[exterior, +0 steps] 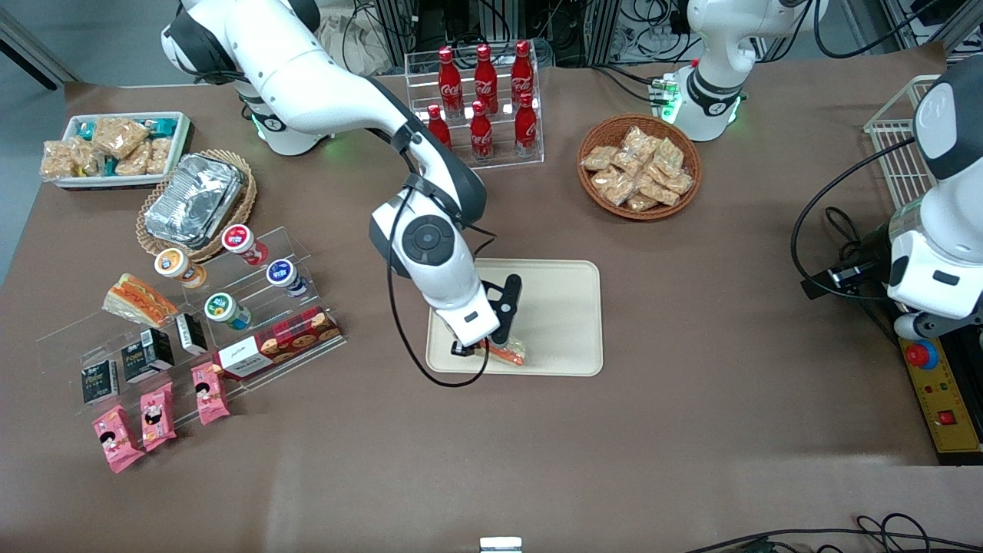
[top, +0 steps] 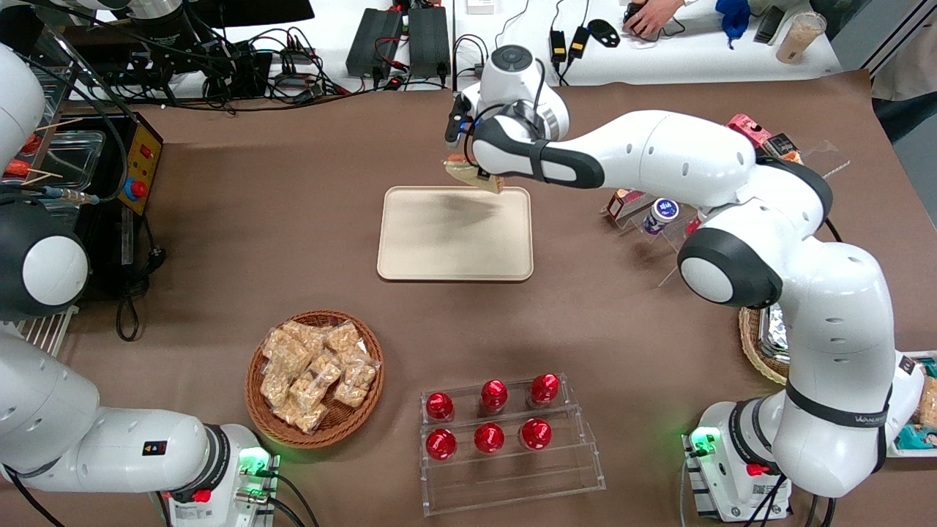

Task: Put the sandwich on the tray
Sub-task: 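Carry the sandwich over the cream tray and lower it, then open the right gripper to release the sandwich onto the tray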

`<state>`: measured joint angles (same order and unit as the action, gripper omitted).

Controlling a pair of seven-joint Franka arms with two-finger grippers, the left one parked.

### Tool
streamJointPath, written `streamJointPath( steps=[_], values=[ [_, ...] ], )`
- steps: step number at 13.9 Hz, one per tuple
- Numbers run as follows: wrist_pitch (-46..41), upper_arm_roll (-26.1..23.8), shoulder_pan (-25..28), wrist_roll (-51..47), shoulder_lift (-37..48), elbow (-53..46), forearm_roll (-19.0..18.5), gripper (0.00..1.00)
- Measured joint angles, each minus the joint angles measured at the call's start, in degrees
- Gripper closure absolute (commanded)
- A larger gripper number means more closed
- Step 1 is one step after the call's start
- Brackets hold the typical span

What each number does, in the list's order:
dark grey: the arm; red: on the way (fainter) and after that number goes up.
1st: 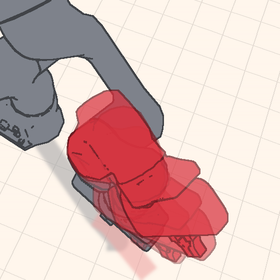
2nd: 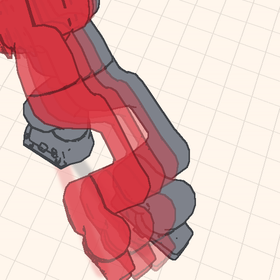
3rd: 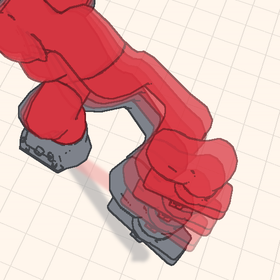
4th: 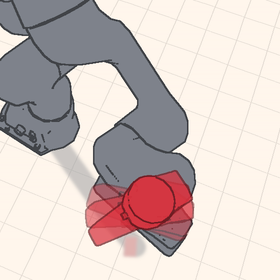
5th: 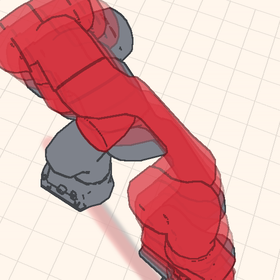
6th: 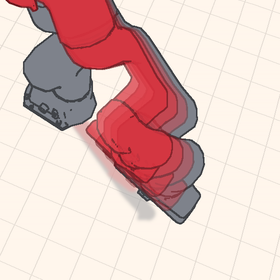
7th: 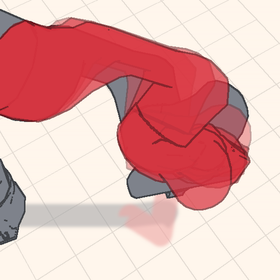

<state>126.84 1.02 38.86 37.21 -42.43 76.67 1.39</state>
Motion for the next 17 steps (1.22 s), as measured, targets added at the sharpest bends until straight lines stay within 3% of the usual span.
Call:
streamJointPath(
  steps=[7, 8, 9, 10, 11, 17],
  values=[
    [5.82, 0.20, 0.57, 0.01, -5.28, 0.01, -3.96, 0.63],
    [6.34, 0.20, 0.60, 0.01, -5.66, 0.01, -4.23, 0.57],
    [6.78, 0.20, 0.63, 0.02, -5.90, 0.01, -4.33, 0.26],
    [7.21, 0.20, 0.68, 0.01, -6.03, 0.01, -4.35, 0.07],
    [7.48, 0.20, 0.81, 0.00, -6.06, 0.01, -4.36, 0.01],
    [8.03, 0.69, 0.97, -2.51, -5.83, -0.59, -4.35, 0.01]
  ],
)
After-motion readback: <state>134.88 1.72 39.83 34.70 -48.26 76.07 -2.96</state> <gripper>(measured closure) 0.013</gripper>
